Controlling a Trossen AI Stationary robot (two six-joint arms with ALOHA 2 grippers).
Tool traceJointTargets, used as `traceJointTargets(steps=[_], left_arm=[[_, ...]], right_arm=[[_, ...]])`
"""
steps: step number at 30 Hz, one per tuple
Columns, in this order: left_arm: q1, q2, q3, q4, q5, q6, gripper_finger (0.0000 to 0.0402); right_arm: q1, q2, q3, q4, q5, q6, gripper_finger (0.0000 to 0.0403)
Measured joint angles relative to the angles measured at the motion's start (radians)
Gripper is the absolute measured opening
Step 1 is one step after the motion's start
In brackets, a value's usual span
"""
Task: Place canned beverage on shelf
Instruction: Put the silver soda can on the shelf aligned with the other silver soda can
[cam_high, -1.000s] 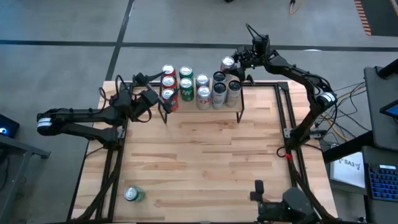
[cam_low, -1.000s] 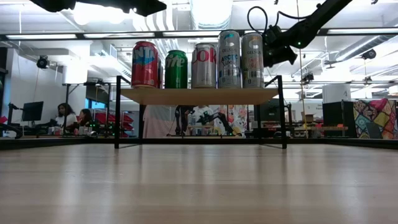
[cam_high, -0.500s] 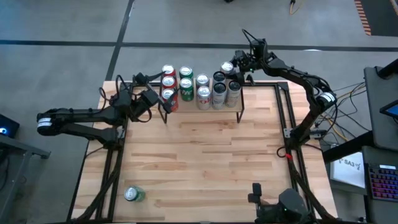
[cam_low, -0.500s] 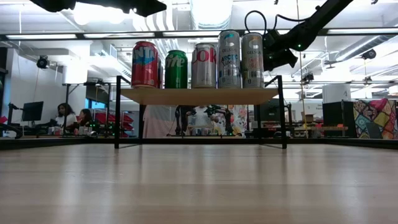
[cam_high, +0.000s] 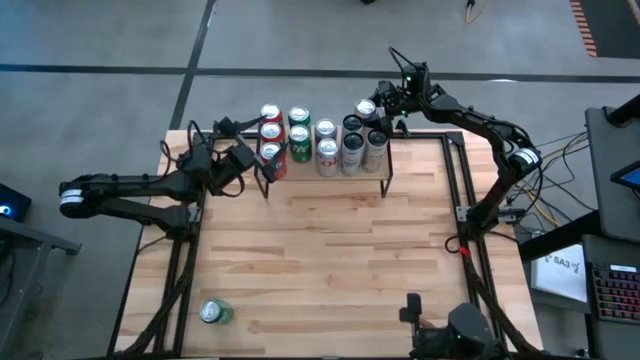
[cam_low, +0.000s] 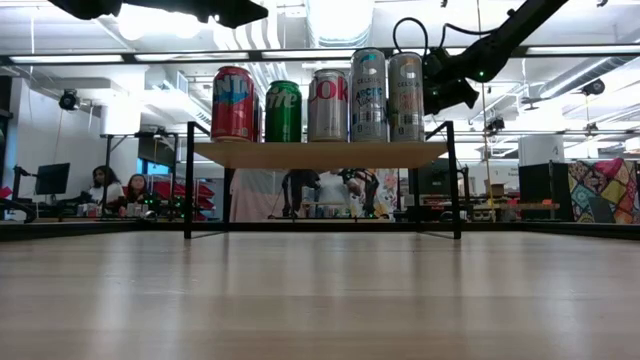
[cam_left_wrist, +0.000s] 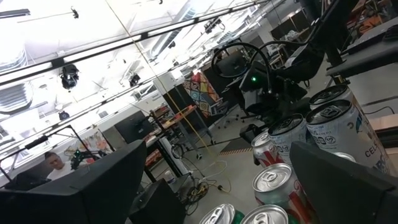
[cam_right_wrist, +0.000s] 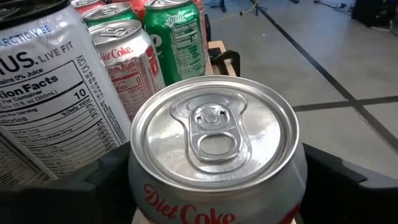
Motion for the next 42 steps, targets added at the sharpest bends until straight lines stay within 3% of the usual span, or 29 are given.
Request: traceJointTargets(steps=[24, 32, 42], left_arm=[[0.0, 0.0, 0.0, -0.013, 0.0, 0.003, 0.0382], [0.0, 0.0, 0.0, -0.013, 0.0, 0.007, 0.0382], [0.0, 0.0, 0.0, -0.018, 0.0, 0.007, 0.0382]], right_arm=[[0.0, 0.0, 0.119, -0.104, 0.0, 0.041, 0.0332], [0.0, -0.003, 0.245, -0.247, 0.01, 0.071, 0.0322], [0.008, -0.005, 0.473, -0.465, 0.155, 0.174, 0.0315]])
